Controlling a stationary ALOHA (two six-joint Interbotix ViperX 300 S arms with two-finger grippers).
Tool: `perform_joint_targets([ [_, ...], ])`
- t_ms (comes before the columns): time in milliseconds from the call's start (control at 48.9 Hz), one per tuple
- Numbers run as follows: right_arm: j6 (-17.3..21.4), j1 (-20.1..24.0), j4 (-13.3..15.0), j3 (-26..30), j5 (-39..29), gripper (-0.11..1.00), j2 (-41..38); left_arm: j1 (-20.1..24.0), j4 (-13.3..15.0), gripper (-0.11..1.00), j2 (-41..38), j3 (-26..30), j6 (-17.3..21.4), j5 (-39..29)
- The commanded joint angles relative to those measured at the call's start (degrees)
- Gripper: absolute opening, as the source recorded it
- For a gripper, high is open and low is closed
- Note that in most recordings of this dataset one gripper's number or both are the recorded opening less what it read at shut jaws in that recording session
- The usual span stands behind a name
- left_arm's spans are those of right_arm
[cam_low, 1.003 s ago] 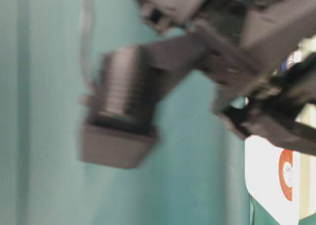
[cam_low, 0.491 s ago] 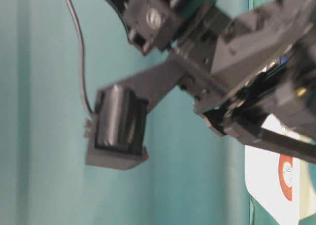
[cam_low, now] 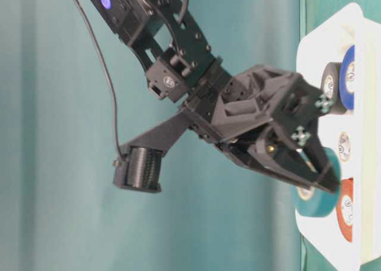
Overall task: Put the tape into the white case with the right arm.
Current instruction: 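Lift the teal roll into the tray's upper left and release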
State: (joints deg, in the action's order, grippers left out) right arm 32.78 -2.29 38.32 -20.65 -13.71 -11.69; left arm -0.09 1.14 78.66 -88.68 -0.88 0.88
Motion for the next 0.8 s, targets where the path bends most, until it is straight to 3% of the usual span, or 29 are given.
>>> perform_joint_targets([
  [0, 0.1, -3.4, 2.1, 1.5, 0.4, 0.0, 2.3, 0.1, 0.2, 0.01, -0.4, 0.7, -0.1, 0.5],
  [409, 0.5, -14.6, 3.2, 0.6, 4.7, 0.0, 2.3, 0.1, 0.2, 0.01, -0.4, 0.7, -0.1, 0.5],
  [778, 0.5, -16.2, 3.2, -0.9, 6.9, 0.0, 2.2, 0.1, 0.2, 0.01, -0.4, 0.7, -0.1, 0.5],
])
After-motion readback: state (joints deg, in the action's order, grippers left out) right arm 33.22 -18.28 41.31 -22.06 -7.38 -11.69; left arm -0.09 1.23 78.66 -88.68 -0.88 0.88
